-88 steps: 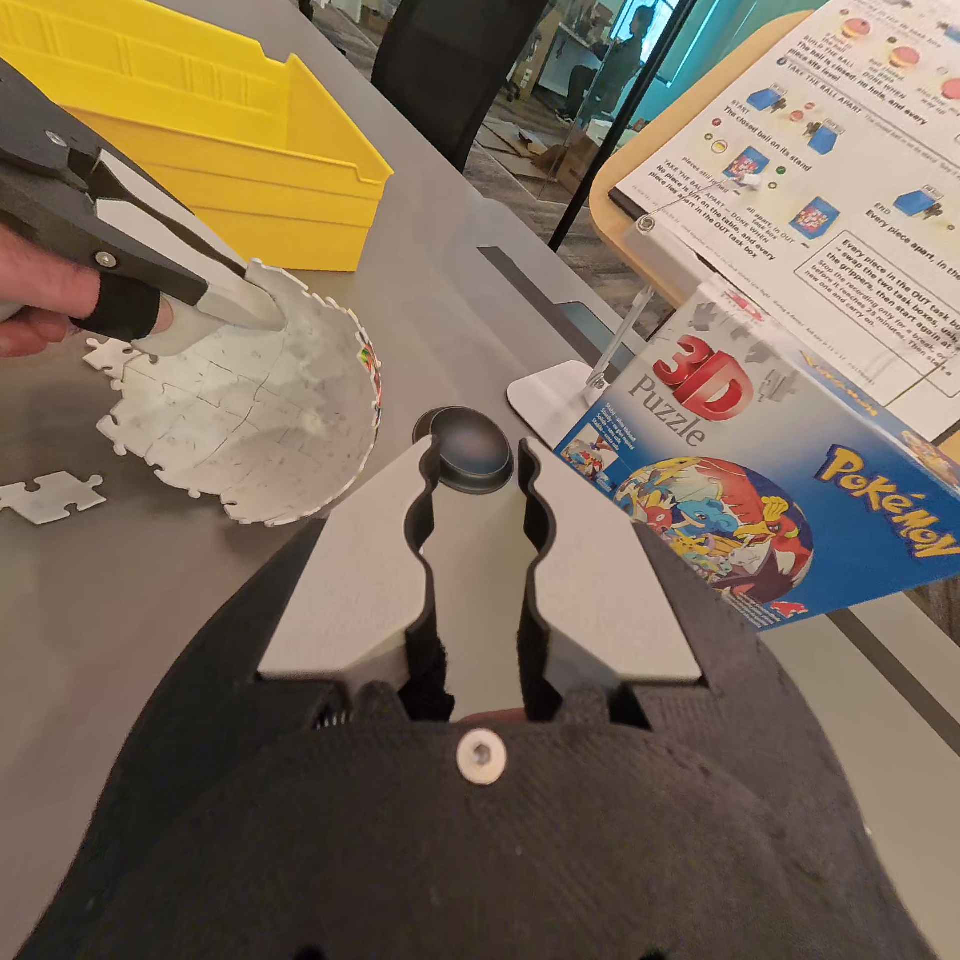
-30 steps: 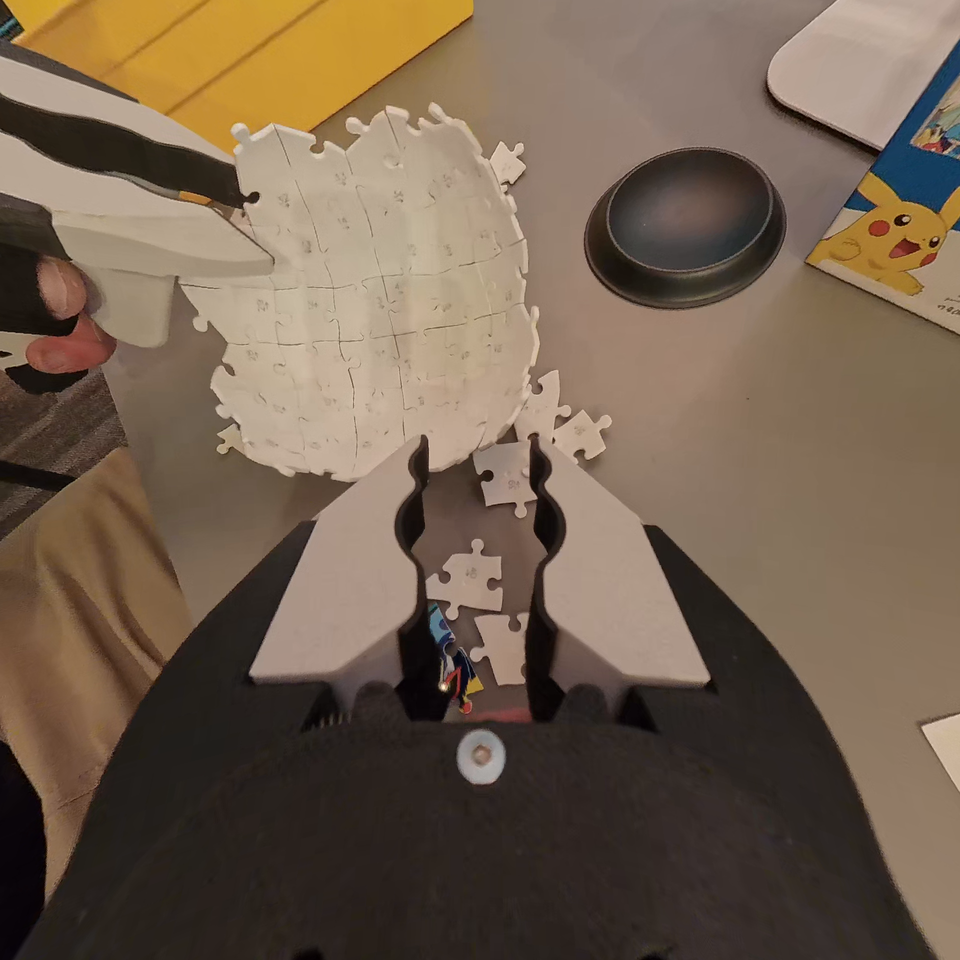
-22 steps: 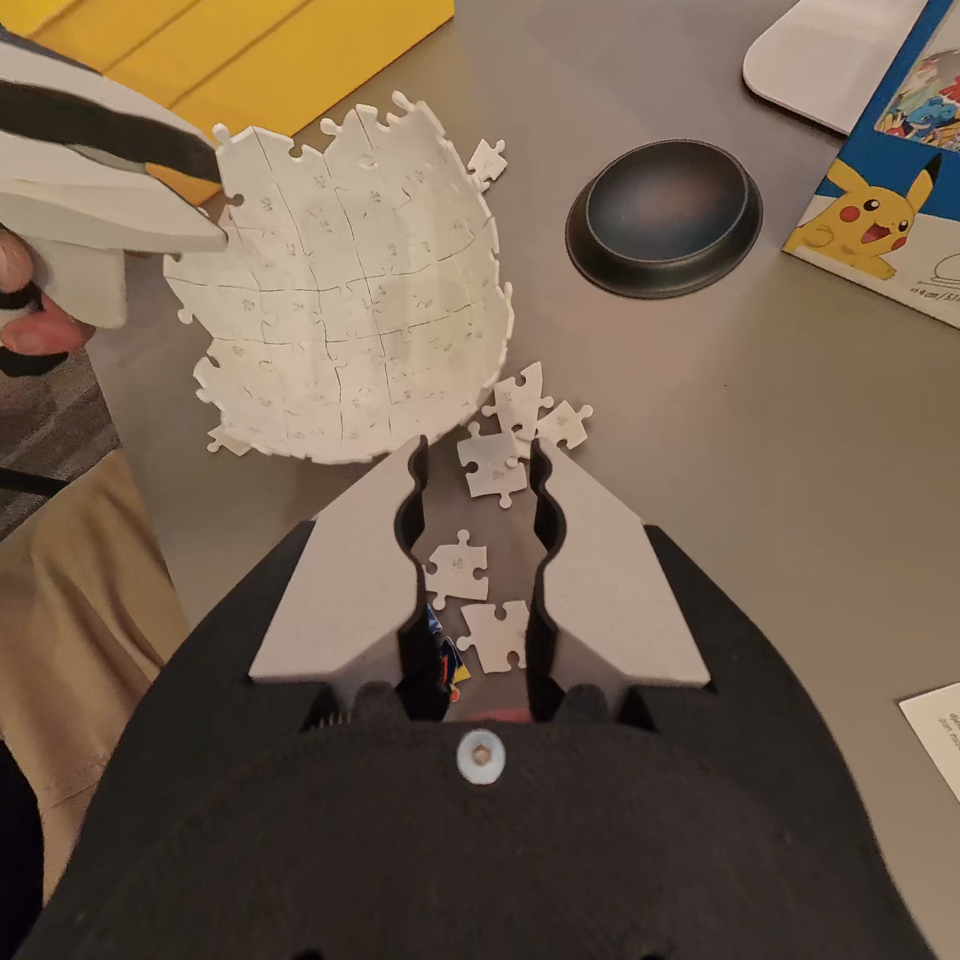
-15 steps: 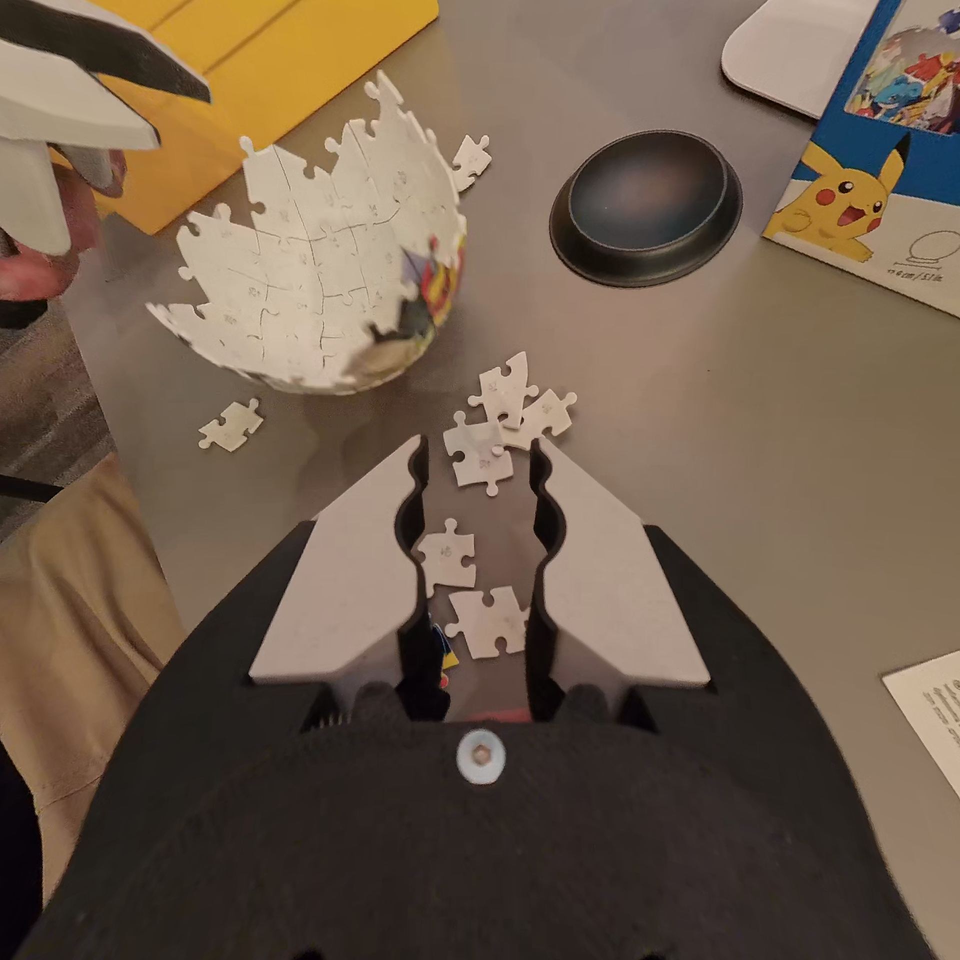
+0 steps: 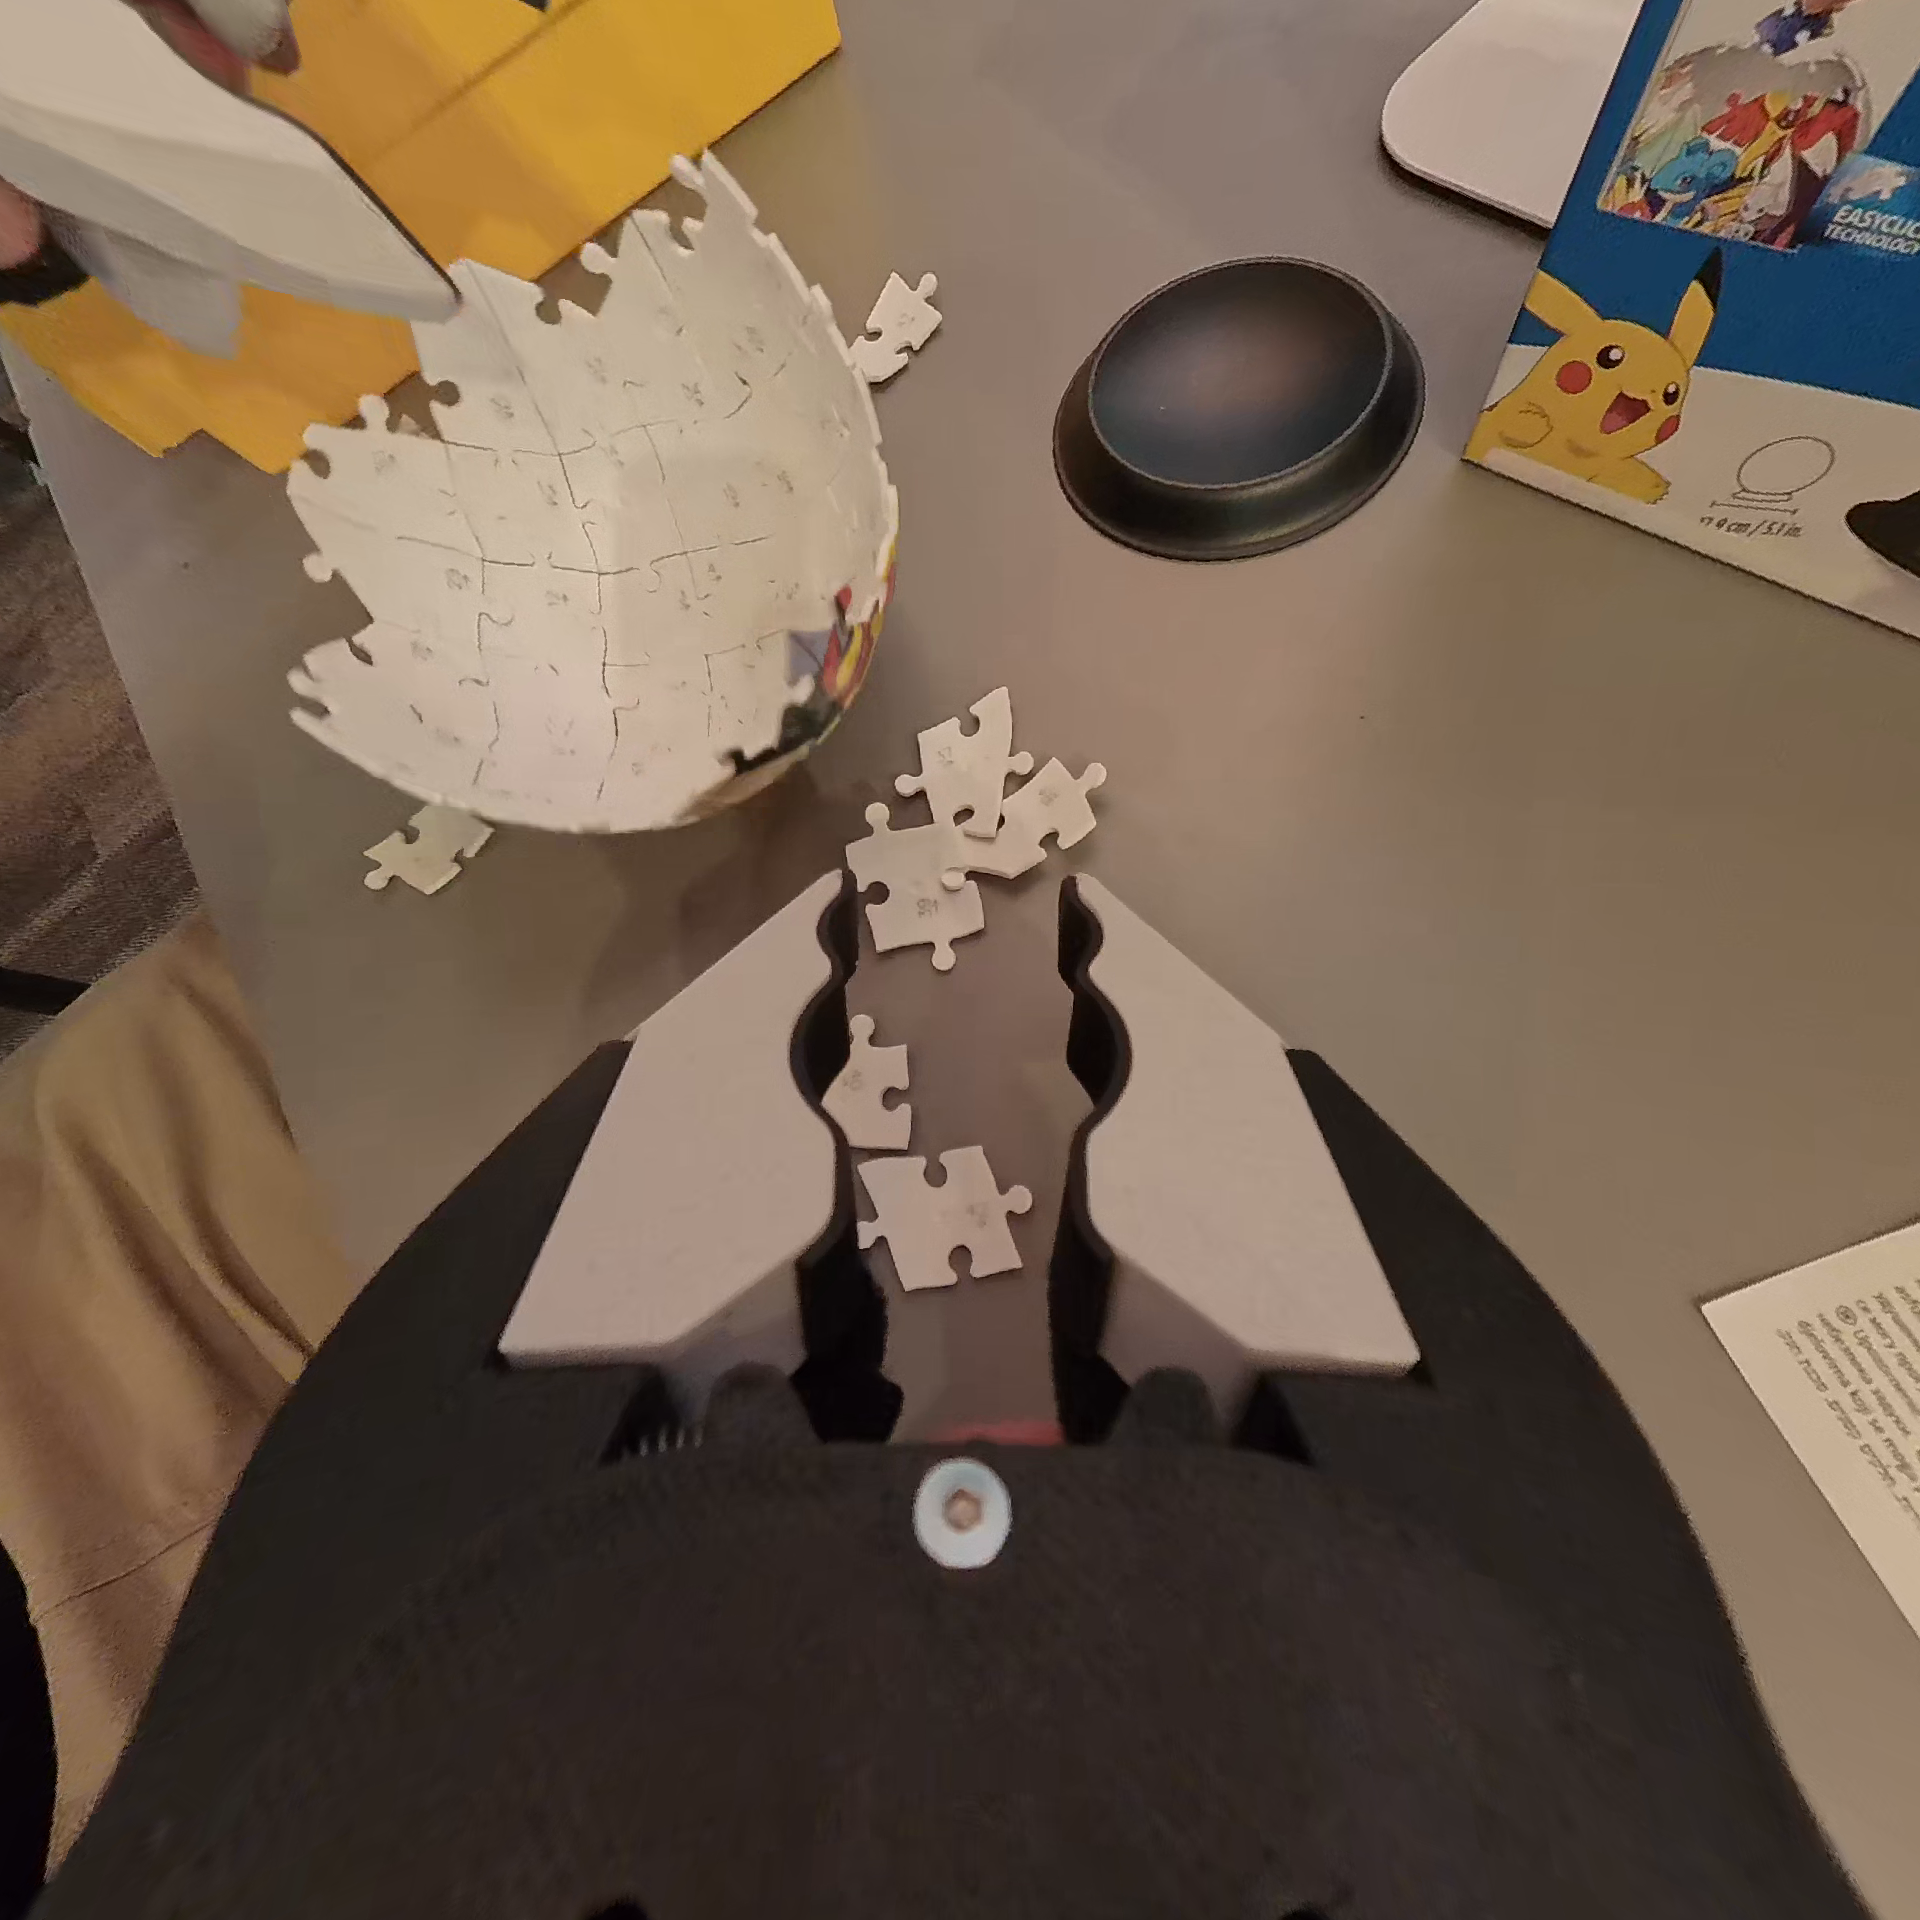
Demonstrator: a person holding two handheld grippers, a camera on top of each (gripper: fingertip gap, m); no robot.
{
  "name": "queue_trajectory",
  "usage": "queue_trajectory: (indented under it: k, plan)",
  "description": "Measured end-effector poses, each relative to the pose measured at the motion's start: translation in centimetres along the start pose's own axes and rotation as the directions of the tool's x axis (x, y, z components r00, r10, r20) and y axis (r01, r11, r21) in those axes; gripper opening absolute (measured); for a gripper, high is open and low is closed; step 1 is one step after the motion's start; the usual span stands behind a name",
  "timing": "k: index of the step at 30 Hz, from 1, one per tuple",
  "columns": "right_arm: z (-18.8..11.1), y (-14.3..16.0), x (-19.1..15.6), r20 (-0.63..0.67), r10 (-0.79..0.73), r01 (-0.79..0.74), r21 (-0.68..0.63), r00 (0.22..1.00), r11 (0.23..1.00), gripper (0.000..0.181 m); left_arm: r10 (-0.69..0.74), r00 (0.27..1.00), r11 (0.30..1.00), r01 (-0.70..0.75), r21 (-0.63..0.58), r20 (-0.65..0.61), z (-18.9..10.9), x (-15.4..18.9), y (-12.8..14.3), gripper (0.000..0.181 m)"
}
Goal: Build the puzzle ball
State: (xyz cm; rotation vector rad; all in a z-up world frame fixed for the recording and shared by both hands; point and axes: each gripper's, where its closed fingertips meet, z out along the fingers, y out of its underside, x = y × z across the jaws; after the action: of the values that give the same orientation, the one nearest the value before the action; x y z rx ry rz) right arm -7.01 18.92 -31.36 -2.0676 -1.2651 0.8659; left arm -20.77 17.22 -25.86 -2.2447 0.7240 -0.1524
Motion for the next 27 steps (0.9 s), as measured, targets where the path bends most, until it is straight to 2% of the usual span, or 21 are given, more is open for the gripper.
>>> queue_trajectory:
  k: [2,5,13,19,25,27]
  plan:
    - [0.0,0.0,0.1,-0.006,-0.007,0.007,0.0,1.0,1.0,0.037,0.082,0.997,0.995,-0.082,-0.052,-0.002,0.6,-0.1,0.0,0.062]
    - [-0.1,-0.1,0.2,-0.008,-0.006,0.006,0.004,1.0,1.0,0.037,0.108,0.993,0.985,-0.114,-0.131,-0.052,1.7,-0.3,0.5,0.061]
    - [-0.1,-0.1,0.5,-0.005,-0.002,0.002,0.006,1.0,1.0,0.037,0.134,0.976,0.971,-0.164,-0.173,-0.172,3.7,-0.9,0.2,0.059]
    - [-0.2,0.0,0.8,-0.006,0.005,-0.005,0.006,1.0,1.0,0.037,0.139,0.947,0.945,-0.214,-0.246,-0.288,5.4,0.6,1.2,0.039]
    - [-0.3,0.0,1.0,-0.005,0.007,-0.007,0.007,1.0,1.0,0.037,0.159,0.947,0.928,-0.24,-0.284,-0.28,5.8,0.2,2.0,0.013]
    - [-0.3,0.0,1.1,-0.004,0.007,-0.007,0.006,1.0,1.0,0.037,0.167,0.949,0.925,-0.245,-0.292,-0.268,5.7,0.0,2.1,0.011]
